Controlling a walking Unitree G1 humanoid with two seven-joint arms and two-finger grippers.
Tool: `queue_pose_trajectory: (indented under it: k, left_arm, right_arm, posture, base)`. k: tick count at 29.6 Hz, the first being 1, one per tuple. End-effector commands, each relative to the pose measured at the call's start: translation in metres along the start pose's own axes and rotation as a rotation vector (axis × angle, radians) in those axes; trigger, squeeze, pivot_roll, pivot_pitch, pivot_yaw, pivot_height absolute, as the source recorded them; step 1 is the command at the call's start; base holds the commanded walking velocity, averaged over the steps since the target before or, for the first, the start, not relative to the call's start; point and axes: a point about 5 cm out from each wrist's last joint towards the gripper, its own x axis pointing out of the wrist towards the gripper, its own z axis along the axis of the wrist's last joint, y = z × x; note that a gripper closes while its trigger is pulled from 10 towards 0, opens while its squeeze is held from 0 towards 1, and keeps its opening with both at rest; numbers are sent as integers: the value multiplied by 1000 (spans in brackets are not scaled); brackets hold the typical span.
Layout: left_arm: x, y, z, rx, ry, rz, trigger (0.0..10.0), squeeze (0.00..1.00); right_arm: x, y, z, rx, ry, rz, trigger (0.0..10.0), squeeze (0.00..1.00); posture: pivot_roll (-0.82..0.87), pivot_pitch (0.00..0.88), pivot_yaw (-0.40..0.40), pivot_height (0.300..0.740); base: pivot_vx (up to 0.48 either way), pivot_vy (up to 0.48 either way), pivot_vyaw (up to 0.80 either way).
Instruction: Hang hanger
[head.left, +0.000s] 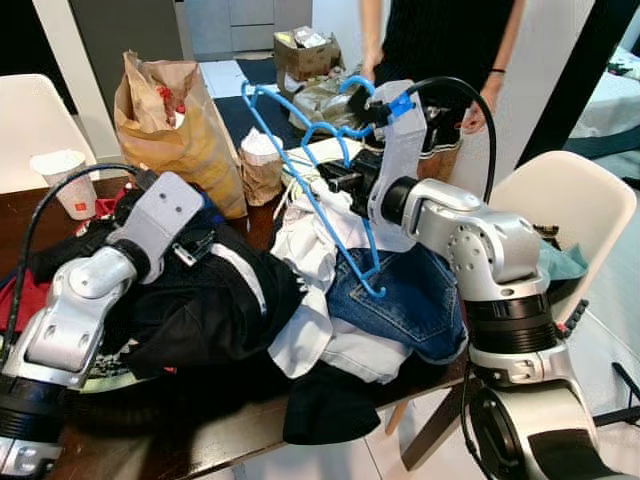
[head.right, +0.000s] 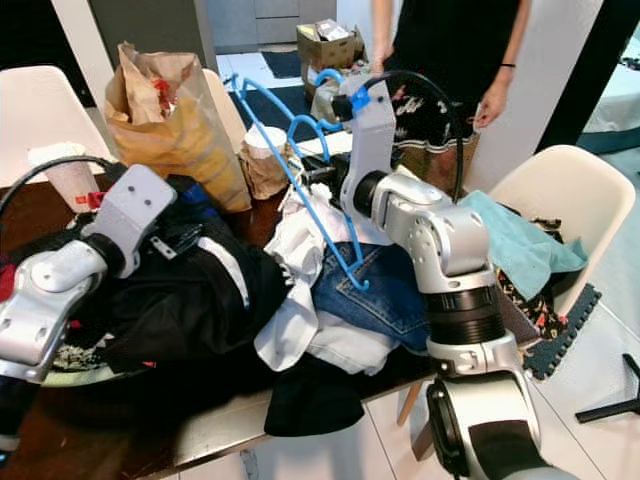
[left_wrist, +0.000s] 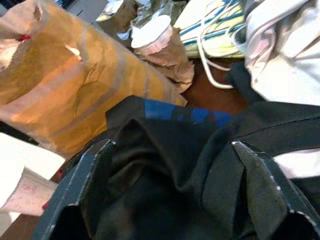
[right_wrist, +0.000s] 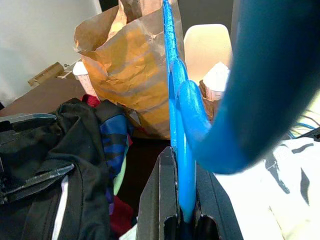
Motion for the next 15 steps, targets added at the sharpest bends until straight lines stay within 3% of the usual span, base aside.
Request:
queue_pose_trajectory:
  k: [1, 15]
  left_arm:
    - [-3, 7, -5, 27, 23, 23, 0, 0]
    - [1, 16, 2, 42, -18, 94, 0, 0]
  right_arm:
    - [-2, 2, 6, 1, -21, 4, 10000, 0]
    - [-4, -1, 9, 5, -40, -14, 10000, 0]
  posture:
    - [-58, 54, -15, 736]
    - [-65, 51, -9, 736]
  base:
    - [0, 0, 0]
    - [0, 0, 0]
